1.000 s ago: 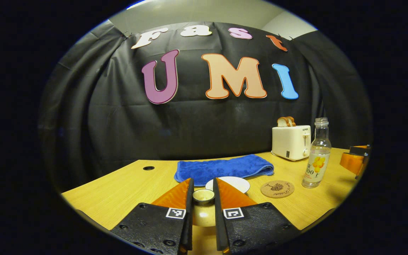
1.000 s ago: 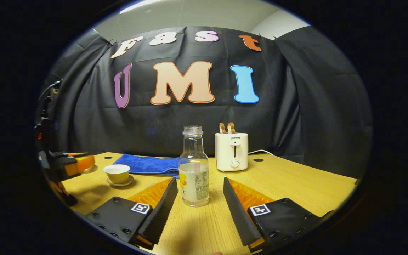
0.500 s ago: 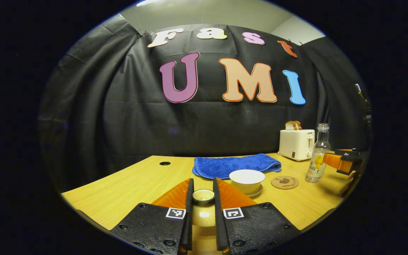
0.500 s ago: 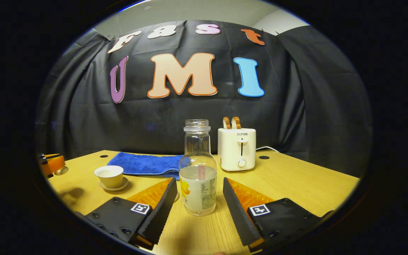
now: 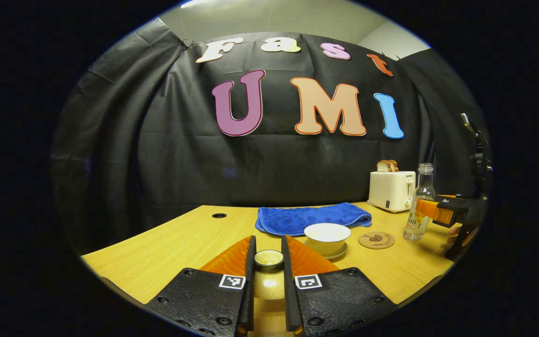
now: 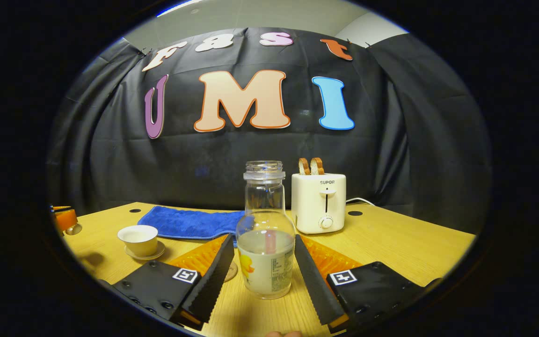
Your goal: Open the teacup lid with one hand, grasp the water bottle and pour water into the teacup with the other hand; after pouring, place the water bottle on the coaster and then close the teacup lid.
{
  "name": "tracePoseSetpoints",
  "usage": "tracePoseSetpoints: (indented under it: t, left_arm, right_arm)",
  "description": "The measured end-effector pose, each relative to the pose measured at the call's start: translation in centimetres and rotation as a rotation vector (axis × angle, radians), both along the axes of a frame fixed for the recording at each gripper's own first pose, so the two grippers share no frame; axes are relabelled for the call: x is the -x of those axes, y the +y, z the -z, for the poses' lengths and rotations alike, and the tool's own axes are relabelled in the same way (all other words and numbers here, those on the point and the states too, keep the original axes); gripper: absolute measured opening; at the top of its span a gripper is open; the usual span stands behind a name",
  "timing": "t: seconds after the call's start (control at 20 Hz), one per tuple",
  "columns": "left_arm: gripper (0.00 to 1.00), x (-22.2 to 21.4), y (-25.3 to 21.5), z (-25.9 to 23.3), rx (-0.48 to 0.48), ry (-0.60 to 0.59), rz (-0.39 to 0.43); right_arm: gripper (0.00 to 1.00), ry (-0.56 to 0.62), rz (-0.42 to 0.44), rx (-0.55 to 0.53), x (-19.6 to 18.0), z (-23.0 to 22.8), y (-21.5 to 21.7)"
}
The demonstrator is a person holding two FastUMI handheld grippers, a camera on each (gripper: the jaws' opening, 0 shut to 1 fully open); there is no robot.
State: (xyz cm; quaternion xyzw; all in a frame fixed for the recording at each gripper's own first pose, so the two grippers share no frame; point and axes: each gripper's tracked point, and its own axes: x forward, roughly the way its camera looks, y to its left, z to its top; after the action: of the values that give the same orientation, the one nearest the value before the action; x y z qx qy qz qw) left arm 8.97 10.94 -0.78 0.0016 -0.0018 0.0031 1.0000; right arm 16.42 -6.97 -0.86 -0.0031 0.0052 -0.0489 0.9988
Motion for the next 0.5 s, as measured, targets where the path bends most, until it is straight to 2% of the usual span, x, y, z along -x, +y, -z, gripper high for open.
tracePoseSetpoints:
  t: [0.4,0.45,0.5]
  left_arm:
    - [0.24,0.0,0.2,0.0,-0.001,0.001,-0.007]
    - [0.24,0.0,0.2,0.0,0.000,0.001,-0.010]
    - [0.24,0.0,0.3,0.0,0.000,0.002,-0.015]
  right_arm:
    - [0.86,0.053,-0.008,-0.006,-3.5,1.1,-0.1]
    - [0.78,0.058,-0.005,-0.006,-3.8,1.1,0.0]
    - [0.94,0.064,-0.008,-0.001,-4.0,1.2,0.1]
